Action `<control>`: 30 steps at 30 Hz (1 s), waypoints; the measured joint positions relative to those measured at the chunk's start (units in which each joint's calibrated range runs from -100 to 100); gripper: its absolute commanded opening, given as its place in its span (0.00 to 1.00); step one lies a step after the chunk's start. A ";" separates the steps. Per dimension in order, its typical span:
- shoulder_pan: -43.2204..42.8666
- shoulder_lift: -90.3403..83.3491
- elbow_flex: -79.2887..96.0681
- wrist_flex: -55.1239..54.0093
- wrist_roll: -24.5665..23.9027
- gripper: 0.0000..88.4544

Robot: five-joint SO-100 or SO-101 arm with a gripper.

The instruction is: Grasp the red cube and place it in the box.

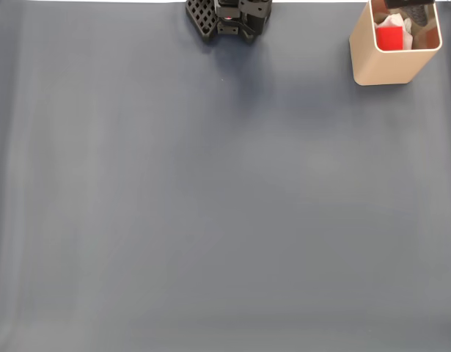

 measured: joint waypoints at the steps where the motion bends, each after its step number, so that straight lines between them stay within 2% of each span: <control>1: 0.45 0.00 0.00 0.24 -0.15 0.00; 11: 6.99 -0.18 0.00 1.06 -0.54 0.00; 30: 27.13 -0.18 0.36 0.89 -0.93 0.00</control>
